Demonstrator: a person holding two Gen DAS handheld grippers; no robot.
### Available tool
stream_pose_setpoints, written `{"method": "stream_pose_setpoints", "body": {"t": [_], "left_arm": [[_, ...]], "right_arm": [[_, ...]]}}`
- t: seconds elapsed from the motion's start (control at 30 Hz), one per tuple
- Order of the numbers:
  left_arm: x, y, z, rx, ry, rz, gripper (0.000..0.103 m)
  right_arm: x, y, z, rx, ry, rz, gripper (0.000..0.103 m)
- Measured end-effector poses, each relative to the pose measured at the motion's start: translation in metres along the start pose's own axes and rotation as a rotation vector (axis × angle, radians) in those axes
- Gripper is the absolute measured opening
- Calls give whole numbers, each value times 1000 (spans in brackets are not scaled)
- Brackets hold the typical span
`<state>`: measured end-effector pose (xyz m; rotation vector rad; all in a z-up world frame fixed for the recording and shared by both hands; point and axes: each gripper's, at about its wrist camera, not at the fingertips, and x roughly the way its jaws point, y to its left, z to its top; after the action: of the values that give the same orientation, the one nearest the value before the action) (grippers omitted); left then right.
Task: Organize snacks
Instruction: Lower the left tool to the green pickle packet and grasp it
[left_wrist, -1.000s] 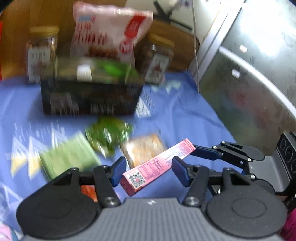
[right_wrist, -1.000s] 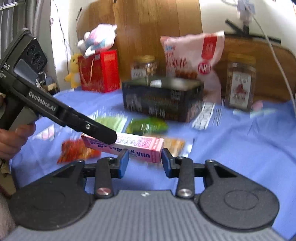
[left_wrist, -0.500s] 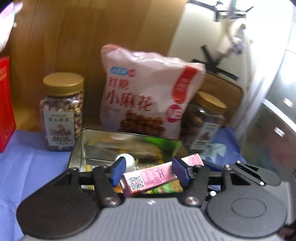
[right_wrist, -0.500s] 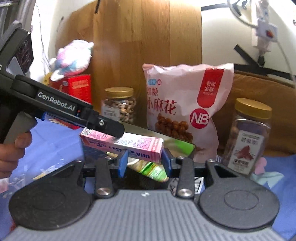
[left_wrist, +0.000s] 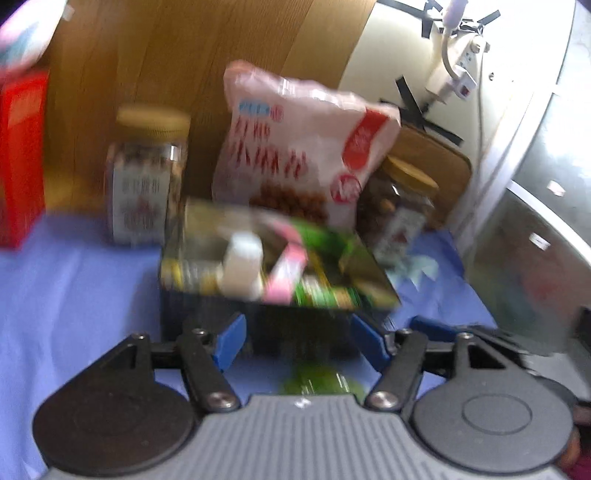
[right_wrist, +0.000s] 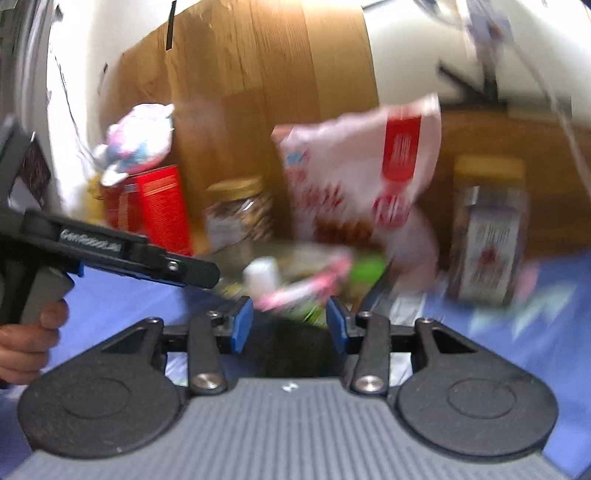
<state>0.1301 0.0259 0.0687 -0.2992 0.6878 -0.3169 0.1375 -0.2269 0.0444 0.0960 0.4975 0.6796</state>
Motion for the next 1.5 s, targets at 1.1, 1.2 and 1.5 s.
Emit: {"method": "stream_pose_setpoints", "body": {"t": [1.1, 1.2, 1.5], "left_arm": [[14, -28, -90, -61, 223, -181, 68], [17, -42, -93, -34, 247, -217, 70], [5, -57, -110, 75, 258, -206, 69]], "right_arm": [[-109, 3, -115, 419, 91, 12, 8], [-119, 9, -125, 374, 89, -16, 24], [-91, 67, -140, -124, 119, -112, 62]]}}
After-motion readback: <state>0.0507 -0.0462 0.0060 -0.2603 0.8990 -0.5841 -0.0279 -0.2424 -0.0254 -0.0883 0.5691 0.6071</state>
